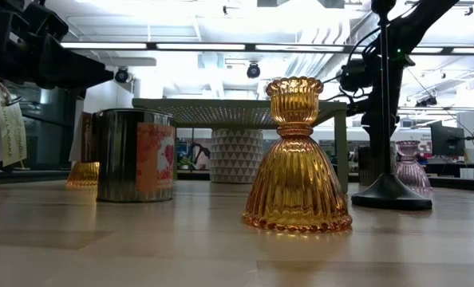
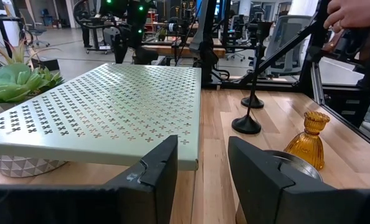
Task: Pick & Place candle stick holders
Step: Put the top silver scented candle on the shelf
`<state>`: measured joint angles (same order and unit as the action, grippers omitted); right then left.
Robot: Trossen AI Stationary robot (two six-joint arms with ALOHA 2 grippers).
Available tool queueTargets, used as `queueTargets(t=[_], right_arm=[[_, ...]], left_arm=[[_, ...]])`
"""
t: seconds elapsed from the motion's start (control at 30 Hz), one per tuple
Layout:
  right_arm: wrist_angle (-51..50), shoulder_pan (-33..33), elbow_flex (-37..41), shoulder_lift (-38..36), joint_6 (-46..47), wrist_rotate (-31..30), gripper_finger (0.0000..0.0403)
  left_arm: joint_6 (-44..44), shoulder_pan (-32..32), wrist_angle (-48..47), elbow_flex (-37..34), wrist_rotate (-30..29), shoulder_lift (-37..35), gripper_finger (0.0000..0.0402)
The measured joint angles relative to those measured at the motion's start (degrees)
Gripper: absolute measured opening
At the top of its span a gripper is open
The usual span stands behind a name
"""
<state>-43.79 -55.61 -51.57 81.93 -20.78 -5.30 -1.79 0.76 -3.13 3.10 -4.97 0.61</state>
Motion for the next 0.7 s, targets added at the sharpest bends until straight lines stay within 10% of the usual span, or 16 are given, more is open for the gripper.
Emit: queueTargets(t=[0.7], right_arm=[[1.05,0.87,0.13,4.85,5.92,6.91,0.0386]], left_arm=[[-0.01,0.01,0.01,0.00,0.00,0.01,0.0138]])
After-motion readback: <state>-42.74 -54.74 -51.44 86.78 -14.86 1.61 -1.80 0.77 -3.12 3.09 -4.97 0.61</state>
